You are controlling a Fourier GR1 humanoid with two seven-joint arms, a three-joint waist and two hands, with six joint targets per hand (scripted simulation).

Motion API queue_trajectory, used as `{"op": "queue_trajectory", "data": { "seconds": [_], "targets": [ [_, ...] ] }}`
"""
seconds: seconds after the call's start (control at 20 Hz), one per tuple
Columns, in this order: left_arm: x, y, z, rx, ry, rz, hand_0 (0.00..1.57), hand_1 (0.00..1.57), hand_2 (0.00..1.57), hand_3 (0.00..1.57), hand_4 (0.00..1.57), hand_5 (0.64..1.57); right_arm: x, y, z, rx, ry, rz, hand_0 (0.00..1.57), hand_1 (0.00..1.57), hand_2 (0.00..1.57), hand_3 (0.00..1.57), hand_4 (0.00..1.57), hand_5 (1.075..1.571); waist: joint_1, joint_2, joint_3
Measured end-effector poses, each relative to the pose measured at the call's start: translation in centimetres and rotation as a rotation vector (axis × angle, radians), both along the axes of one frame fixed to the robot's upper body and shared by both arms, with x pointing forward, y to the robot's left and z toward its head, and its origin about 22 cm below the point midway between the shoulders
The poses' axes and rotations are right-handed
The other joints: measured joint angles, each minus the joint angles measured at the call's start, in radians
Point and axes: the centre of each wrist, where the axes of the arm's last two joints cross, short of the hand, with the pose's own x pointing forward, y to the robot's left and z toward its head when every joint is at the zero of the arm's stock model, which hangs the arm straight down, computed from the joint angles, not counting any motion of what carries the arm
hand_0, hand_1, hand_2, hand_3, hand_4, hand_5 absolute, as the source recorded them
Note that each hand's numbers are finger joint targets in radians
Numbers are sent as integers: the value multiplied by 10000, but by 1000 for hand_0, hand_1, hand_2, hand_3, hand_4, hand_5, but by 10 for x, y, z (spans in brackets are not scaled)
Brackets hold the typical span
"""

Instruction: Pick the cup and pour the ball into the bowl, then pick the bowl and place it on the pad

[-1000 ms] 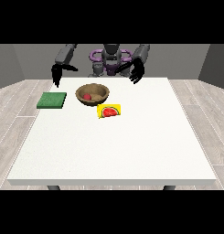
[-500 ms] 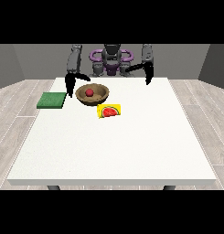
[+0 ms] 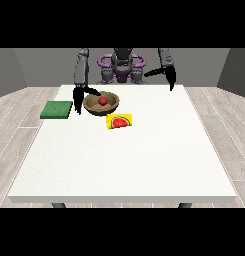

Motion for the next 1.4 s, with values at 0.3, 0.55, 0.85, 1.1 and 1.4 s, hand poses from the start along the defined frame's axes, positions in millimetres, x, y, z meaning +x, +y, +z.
{"op": "queue_trajectory", "data": {
  "seconds": [0.3,0.55,0.85,1.1,1.4],
  "targets": [
    [-3,4,9,45,-339,-106,0,0,0,0,0,1565,8,4,-7,22,-156,-56,0,0,0,0,395,1570,89,216,-23],
    [0,1,24,33,-681,-350,0,0,0,0,470,1564,1,-9,-12,-409,202,-1224,1571,1571,1571,1088,850,1505,365,304,-261],
    [1,-7,30,4,-827,-879,0,0,0,0,762,1507,-10,-28,-14,-3876,770,-2335,1571,1571,1571,1397,916,1565,1042,350,-462],
    [2,6,17,-144,-289,-702,0,0,0,0,963,1422,-1,-25,-6,-4927,2305,-2633,1571,1571,1571,950,866,1567,965,-219,-306],
    [-15,47,-33,-386,1348,474,0,0,0,0,1003,1407,22,3,14,-5155,4710,-1985,1571,1571,1571,874,798,1564,-165,-1789,-93]
  ]
}}
